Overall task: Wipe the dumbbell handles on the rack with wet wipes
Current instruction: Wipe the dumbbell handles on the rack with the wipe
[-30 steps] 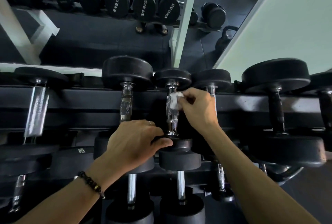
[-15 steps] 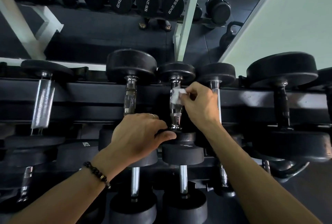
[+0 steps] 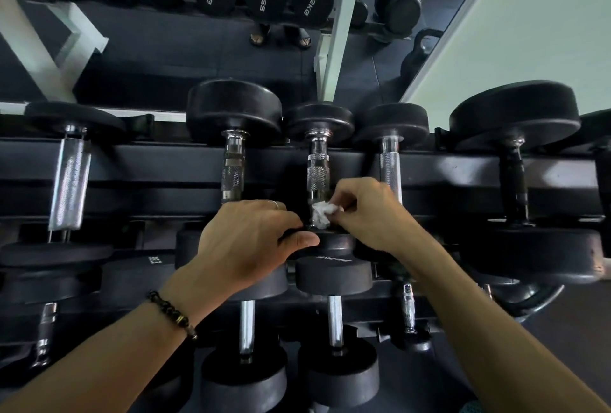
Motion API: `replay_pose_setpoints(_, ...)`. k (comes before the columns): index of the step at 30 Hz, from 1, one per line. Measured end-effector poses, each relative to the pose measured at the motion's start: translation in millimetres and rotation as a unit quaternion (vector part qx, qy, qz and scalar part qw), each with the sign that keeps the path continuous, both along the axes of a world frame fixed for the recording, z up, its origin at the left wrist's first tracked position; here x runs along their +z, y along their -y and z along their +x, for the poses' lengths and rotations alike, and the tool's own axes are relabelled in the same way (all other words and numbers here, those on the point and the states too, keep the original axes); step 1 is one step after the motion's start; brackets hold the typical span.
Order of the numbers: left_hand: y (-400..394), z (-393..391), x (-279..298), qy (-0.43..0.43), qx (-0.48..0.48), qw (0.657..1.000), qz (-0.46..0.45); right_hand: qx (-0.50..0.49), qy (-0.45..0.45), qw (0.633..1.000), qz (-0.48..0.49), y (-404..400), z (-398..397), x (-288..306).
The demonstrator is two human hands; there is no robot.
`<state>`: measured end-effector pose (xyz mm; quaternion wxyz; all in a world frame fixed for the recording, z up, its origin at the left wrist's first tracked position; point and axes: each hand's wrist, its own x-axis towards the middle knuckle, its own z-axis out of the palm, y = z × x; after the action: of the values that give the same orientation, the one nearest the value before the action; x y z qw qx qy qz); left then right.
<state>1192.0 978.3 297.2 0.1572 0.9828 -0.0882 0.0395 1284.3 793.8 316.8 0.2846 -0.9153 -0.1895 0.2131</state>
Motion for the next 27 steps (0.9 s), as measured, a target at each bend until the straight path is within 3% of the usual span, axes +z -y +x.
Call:
replay_pose_setpoints(4,1,0,-1,0.021,-0.001,1.0,-0.011,-0.1,0.041,0.99,0.089,-8,16,2)
replay_pose_setpoints(8,0,0,-2,0.049,-0.008,0.999,-0.015,-0.09,0.058,0.994,0.036,-4,-4,-6)
replay_pose_setpoints(14,0,0,-2,0.064,-0.006,0.998,-0.007,-0.13,-0.027,0.988,0.082,-7,-6,4)
replay_pose_setpoints(18,0,1,-1,0.038,-0.006,0.999,-0.004,-0.109,-0.009,0.993,0.043,-5,-13,-2)
replay_pose_setpoints(24,0,0,0,0.014,0.005,1.0,-0.012,-0.219,0.04,0.955,0.195,-32,21,-2)
replay_pose_setpoints(27,0,0,0,0.013,-0.001,1.0,-0.013,-0.212,0.029,0.956,0.202,-32,18,-5)
